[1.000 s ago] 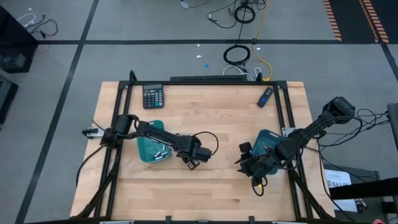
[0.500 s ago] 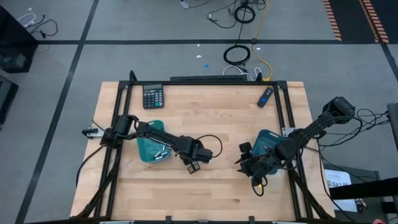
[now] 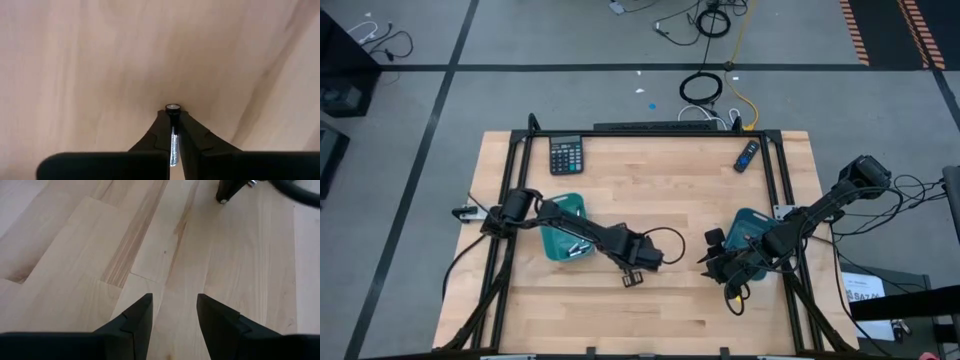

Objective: Sort batteries
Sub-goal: Put the white battery into the left blue bin, then put the right white battery into the left blue bin

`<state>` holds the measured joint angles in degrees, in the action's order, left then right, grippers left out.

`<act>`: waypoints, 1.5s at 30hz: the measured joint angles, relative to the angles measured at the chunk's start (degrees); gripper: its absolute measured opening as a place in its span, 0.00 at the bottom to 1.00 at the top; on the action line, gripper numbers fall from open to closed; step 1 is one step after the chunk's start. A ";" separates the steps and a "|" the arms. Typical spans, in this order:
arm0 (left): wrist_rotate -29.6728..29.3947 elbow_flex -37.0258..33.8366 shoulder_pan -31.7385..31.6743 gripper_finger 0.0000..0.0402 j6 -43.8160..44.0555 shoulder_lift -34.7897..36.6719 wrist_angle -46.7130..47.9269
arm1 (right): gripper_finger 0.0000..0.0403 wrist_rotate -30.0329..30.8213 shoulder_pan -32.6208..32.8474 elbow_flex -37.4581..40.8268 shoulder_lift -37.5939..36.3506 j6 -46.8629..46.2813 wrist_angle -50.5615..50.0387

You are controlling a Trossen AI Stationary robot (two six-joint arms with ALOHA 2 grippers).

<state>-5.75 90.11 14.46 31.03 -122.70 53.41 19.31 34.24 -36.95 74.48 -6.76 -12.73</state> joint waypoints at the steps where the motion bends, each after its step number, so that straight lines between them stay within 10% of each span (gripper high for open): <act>1: -0.85 0.83 0.07 0.04 0.00 -0.18 1.18 | 0.36 0.00 -0.01 0.00 0.00 0.00 0.00; 13: -7.81 11.01 -0.66 0.04 10.07 6.13 37.13 | 0.36 -0.02 -0.02 -0.07 0.02 -1.00 -1.13; 31: -6.03 0.57 -1.22 0.33 20.99 15.96 36.71 | 0.36 -0.18 0.02 -0.07 0.02 -1.32 -2.21; 39: -6.26 1.17 -2.90 0.38 19.43 14.31 15.49 | 0.36 -0.20 0.00 -0.07 0.02 -0.60 -0.70; 45: -4.25 1.07 -2.86 0.38 19.87 7.42 17.03 | 0.36 -0.17 0.00 -0.07 0.02 -0.64 -0.79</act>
<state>-9.99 91.18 11.60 50.90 -115.27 70.44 19.14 34.24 -37.01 74.50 -7.40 -13.52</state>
